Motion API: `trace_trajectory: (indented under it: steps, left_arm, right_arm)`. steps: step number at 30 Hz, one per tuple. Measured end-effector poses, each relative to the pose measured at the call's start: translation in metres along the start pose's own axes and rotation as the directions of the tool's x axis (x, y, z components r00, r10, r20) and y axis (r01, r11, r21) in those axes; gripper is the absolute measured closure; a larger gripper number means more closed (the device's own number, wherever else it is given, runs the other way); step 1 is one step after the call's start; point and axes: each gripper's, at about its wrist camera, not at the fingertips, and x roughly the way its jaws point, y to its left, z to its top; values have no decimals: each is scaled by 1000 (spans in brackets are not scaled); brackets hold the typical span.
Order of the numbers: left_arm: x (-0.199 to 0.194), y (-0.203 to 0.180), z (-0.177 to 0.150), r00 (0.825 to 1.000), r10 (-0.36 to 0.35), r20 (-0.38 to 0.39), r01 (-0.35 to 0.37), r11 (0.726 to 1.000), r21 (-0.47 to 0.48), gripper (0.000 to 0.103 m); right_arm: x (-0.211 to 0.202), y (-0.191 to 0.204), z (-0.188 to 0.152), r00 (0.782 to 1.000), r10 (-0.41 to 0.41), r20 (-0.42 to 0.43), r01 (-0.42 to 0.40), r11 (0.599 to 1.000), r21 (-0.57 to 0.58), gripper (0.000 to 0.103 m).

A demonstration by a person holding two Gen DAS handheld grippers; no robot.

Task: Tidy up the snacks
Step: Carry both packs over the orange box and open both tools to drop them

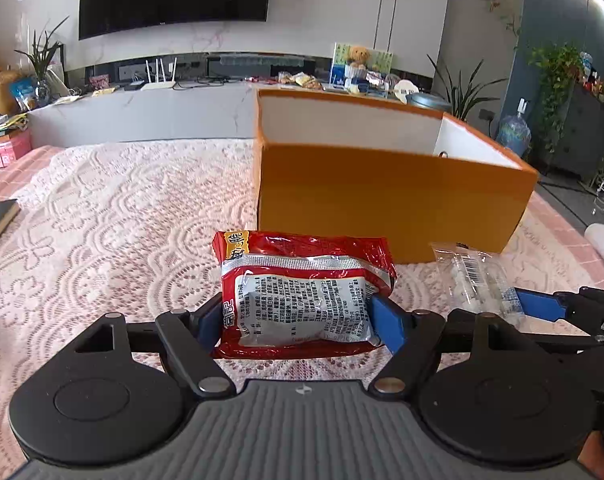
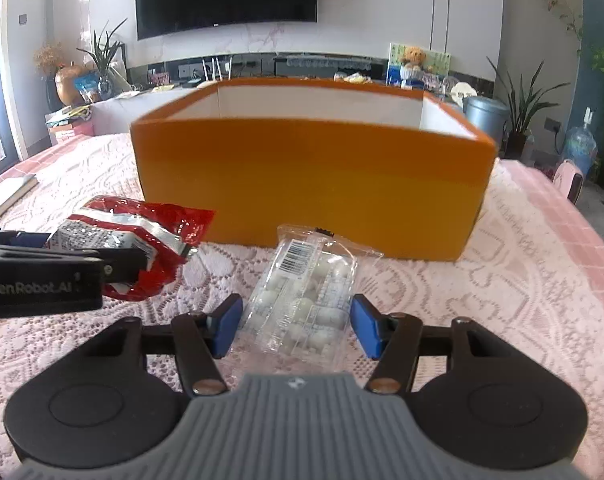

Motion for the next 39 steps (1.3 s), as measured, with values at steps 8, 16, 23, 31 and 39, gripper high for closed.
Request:
trace_trajectory:
  steps: [8, 16, 23, 31, 39]
  left_arm:
    - [-34, -5, 9, 998, 5, 59, -7, 1000, 26, 17]
    - [-51, -11, 35, 995, -10, 97, 7, 999, 33, 17]
    - [-57, -13, 69, 992, -59, 109, 54, 998, 42, 17]
    - [-39, -7, 112, 993, -103, 53, 102, 994, 30, 18]
    - [-5, -16, 150, 995, -99, -25, 102, 985, 138, 19]
  right_arm:
    - [-39, -3, 11, 998, 34, 45, -35, 999, 11, 46]
    - [-74, -19, 31, 995, 65, 82, -67, 998, 21, 46]
    - [-97, -34, 61, 989, 98, 113, -97, 995, -13, 46]
    - [-97, -57, 108, 984, 154, 87, -152, 988, -28, 46]
    - [-70, -71, 163, 988, 148, 55, -142, 985, -95, 46]
